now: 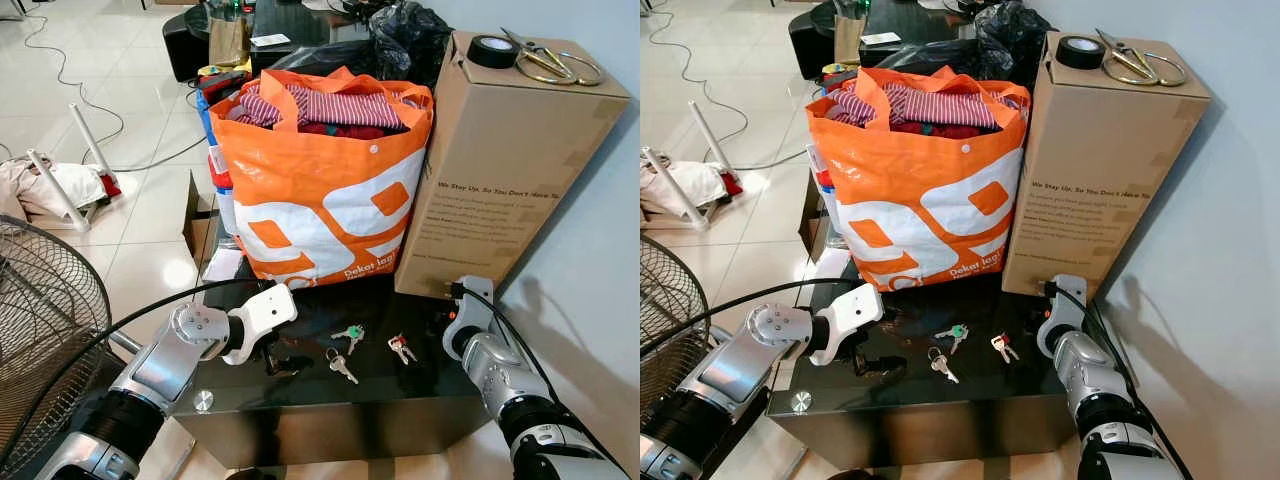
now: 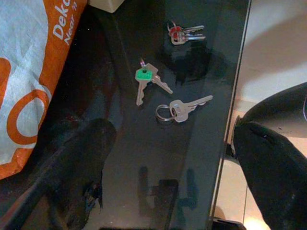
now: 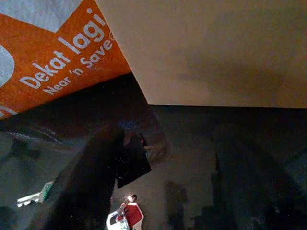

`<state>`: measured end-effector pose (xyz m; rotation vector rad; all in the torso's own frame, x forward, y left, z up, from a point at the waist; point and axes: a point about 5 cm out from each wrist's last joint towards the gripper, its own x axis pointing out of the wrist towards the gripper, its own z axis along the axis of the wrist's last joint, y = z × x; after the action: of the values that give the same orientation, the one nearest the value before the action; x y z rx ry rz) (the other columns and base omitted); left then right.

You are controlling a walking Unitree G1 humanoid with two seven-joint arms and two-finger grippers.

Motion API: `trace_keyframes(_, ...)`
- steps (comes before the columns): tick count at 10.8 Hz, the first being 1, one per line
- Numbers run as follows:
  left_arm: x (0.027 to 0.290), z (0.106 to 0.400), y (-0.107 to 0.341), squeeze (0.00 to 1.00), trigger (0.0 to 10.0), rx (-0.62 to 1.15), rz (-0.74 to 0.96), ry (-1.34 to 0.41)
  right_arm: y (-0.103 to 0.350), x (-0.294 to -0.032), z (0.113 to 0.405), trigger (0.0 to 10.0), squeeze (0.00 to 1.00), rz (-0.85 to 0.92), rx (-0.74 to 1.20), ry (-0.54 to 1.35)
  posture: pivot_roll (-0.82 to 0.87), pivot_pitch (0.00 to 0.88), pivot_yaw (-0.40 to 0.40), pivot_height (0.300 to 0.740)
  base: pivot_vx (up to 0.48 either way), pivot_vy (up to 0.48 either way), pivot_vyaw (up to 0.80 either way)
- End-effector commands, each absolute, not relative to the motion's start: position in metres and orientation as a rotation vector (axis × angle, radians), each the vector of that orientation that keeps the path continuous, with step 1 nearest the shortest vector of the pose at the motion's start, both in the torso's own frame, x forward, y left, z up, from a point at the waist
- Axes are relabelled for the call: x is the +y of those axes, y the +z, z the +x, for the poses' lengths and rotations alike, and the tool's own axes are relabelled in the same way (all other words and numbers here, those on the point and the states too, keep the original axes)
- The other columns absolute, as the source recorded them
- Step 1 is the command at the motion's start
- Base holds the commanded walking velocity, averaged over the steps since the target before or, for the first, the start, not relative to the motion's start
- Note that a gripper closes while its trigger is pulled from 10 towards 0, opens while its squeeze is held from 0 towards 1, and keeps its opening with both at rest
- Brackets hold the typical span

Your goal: Hang keys on a hook

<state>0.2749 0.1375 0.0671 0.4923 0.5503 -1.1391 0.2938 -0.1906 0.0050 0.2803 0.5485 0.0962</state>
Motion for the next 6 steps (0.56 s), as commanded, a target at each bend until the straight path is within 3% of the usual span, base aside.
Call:
trace_keyframes(1, 0.138, 0.276, 0.068, 0.0, 10.0, 0.55, 0.507, -1.139, 0.009, -0.193, 0.296, 10.0, 1.0, 0.286, 0.528, 0.094, -0.11, 0.0, -0.014, 0.74, 0.0, 0.0, 0.0)
trace_keyframes(2, 0.137, 0.277, 0.068, 0.0, 10.0, 0.549, 0.507, -1.139, 0.003, -0.194, 0.292, 10.0, 1.0, 0.241, 0.58, 0.086, -0.11, 0.0, -0.013, 0.74, 0.0, 0.0, 0.0)
trace_keyframes(3, 0.137, 0.277, 0.068, 0.0, 10.0, 0.549, 0.507, -1.14, -0.011, -0.197, 0.281, 10.0, 0.0, 0.034, 0.719, 0.096, -0.11, 0.0, -0.01, 0.74, 0.0, 0.0, 0.0)
trace_keyframes(4, 0.136, 0.277, 0.068, 0.0, 10.0, 0.548, 0.507, -1.141, -0.013, -0.196, 0.279, 10.0, 0.0, 0.065, 0.716, 0.095, -0.11, 0.0, -0.01, 0.74, 0.0, 0.0, 0.0)
trace_keyframes(5, 0.136, 0.277, 0.068, 0.0, 10.0, 0.547, 0.508, -1.141, -0.011, -0.196, 0.28, 0.0, 0.0, 0.104, 0.694, 0.089, -0.11, 0.0, -0.01, 0.74, 0.0, 0.0, 0.0)
trace_keyframes(6, 0.136, 0.277, 0.068, 0.0, 10.0, 0.548, 0.509, -1.142, -0.011, -0.196, 0.28, 0.0, 0.0, 0.11, 0.687, 0.089, -0.12, 0.0, -0.008, 0.74, 0.0, 0.0, 0.0)
